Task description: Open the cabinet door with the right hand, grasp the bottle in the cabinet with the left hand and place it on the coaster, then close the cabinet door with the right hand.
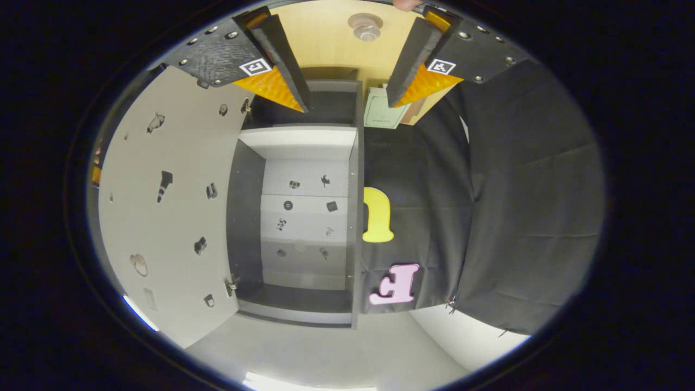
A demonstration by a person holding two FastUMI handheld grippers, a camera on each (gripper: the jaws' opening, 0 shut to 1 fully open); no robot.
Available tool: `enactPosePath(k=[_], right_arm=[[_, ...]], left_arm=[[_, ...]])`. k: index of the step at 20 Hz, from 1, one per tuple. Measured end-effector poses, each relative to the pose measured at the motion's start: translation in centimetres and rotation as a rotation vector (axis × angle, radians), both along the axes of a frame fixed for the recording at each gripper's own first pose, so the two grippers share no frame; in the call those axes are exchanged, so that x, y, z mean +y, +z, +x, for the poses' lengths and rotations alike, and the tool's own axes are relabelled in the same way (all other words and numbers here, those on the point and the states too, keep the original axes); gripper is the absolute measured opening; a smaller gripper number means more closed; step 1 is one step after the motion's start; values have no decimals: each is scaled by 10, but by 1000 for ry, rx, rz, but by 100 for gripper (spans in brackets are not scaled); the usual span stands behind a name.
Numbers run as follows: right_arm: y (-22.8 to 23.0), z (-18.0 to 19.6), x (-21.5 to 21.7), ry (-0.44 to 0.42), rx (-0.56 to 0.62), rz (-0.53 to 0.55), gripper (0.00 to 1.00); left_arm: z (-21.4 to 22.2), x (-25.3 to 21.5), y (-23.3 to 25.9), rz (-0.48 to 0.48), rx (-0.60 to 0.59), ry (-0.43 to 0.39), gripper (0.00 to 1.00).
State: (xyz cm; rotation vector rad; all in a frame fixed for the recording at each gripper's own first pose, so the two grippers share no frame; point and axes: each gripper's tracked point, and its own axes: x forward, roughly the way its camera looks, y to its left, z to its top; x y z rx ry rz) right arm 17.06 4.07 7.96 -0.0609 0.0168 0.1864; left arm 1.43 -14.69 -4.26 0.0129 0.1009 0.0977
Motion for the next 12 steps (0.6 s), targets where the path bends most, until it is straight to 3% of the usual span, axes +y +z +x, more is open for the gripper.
enactPosePath(k=[4, 5, 6, 7, 8, 9, 10, 12], right_arm=[[-3, 0, 16, 53, 25, 27, 93], [2, -2, 15, 53, 8, 16, 85], [11, -3, 17, 54, -24, 5, 91], [22, -4, 21, 56, -60, 0, 91], [29, -7, 23, 53, -84, 6, 82], [30, -7, 25, 46, -84, 12, 82], [24, -9, 29, 39, -67, 16, 90], [20, -13, 44, 17, -48, 68, 90]], left_arm=[[4, -5, 2, -30, -20, -4, 88], [6, -1, 3, -33, -27, -8, 86], [7, 2, 4, -36, -33, -21, 88], [10, 4, 5, -37, -40, -44, 90], [12, 9, 6, -35, -43, -57, 88], [14, 18, 5, -32, -41, -61, 88], [16, 25, 4, -32, -37, -69, 88], [18, 37, 6, -39, -36, -96, 86]])
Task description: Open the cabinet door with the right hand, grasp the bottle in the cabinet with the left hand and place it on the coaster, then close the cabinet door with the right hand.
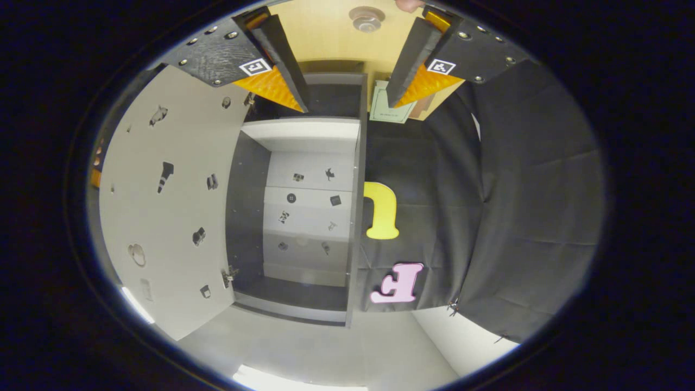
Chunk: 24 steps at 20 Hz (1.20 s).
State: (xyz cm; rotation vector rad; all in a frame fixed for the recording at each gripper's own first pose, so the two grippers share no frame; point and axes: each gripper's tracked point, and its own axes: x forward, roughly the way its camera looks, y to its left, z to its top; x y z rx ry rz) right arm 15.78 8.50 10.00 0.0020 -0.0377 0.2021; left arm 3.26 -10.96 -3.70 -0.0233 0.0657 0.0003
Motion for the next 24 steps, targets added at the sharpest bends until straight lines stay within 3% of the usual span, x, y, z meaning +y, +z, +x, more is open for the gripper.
enactPosePath(k=[4, 11, 17, 21, 24], right_arm=[[-8, -5, 50, 17, 21, 59, 90], [-24, 2, 117, 49, 9, -17, 90], [-35, 18, 193, 123, 43, -18, 90], [-56, 26, 253, 227, 79, -15, 91], [-58, 28, 270, 257, 79, -15, 90]], left_arm=[[-1, 30, -2, 2, 9, -28, 86], [-9, 96, -10, -6, 14, -18, 86], [-20, 147, -20, -10, 22, 8, 86], [-16, 164, -19, -8, 20, 20, 85], [-16, 179, -25, -14, 25, 21, 86]])
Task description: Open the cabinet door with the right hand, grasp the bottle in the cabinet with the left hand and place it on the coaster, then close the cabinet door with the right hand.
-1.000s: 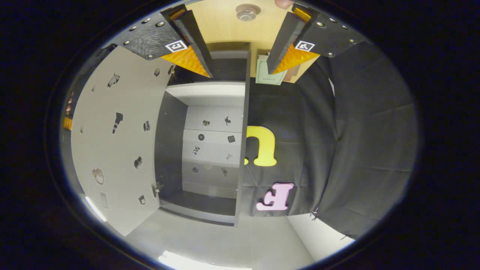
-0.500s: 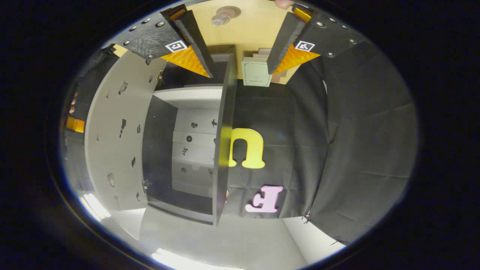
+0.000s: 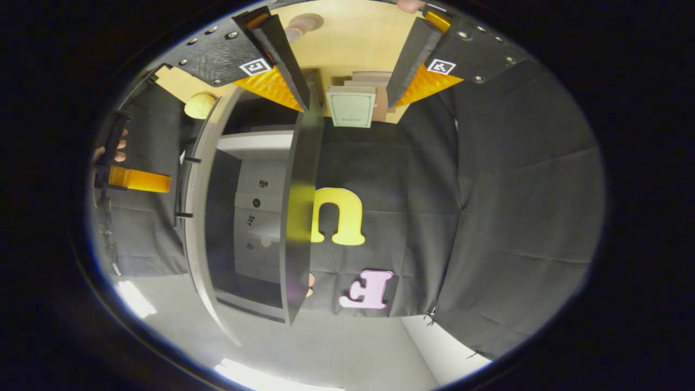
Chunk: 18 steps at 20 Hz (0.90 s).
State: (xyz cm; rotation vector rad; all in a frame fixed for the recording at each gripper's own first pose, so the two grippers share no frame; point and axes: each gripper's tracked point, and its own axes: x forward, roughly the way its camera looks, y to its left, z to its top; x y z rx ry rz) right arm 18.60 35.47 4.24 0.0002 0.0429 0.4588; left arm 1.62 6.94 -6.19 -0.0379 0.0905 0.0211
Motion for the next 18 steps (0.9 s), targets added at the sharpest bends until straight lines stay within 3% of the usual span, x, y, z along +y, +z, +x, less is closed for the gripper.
enactPosePath(k=[5, 14, 18], right_arm=[[-11, -4, -7, -62, 28, -5, 90], [-30, -17, -100, -207, 119, 60, 90], [-33, -19, -147, -237, 132, 72, 90]], left_arm=[[14, -1, 0, -51, -13, -38, 86], [27, -59, 21, -11, -41, -105, 86], [23, -97, 40, 20, -73, -87, 88]])
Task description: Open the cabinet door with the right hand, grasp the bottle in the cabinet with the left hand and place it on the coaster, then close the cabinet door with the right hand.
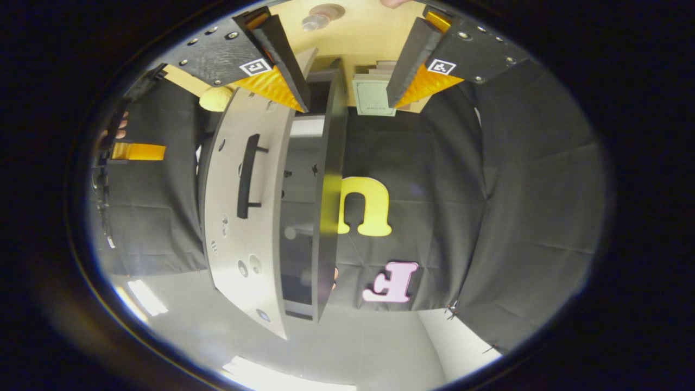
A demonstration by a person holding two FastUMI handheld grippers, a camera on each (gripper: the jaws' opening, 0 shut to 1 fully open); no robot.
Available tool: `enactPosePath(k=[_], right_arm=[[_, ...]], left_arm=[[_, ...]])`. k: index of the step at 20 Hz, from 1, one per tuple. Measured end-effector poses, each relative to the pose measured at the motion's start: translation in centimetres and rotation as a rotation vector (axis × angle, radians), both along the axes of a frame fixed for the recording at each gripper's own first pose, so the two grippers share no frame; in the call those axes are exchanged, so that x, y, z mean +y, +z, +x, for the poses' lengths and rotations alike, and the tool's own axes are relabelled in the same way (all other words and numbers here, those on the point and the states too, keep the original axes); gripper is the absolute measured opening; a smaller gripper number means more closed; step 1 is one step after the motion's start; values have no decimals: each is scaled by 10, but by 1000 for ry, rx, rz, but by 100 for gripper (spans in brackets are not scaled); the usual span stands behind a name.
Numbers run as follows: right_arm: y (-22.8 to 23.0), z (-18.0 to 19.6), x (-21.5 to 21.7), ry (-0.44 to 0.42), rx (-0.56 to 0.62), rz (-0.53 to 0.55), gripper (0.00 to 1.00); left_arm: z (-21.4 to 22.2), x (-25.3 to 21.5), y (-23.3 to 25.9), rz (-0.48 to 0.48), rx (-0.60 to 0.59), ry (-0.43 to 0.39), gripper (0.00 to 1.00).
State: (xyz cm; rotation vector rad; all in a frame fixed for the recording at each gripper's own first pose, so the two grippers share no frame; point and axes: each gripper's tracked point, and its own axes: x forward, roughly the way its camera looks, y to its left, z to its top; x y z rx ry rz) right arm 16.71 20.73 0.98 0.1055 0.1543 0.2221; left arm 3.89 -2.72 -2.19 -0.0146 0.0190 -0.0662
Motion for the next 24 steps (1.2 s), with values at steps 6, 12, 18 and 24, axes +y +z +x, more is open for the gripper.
enactPosePath(k=[6, 12, 18, 24], right_arm=[[-1, 8, -57, 0, -4, -48, 90], [9, 25, -85, 21, -43, -65, 92], [18, 38, -95, -30, -122, -149, 97], [13, 40, -75, -2, -93, -124, 98]], left_arm=[[-11, -74, 12, -6, -40, 3, 90], [-15, -110, 34, -44, -100, 32, 88], [-15, -99, 52, -28, -105, 82, 85], [-17, -89, 49, -52, -90, 104, 88]])
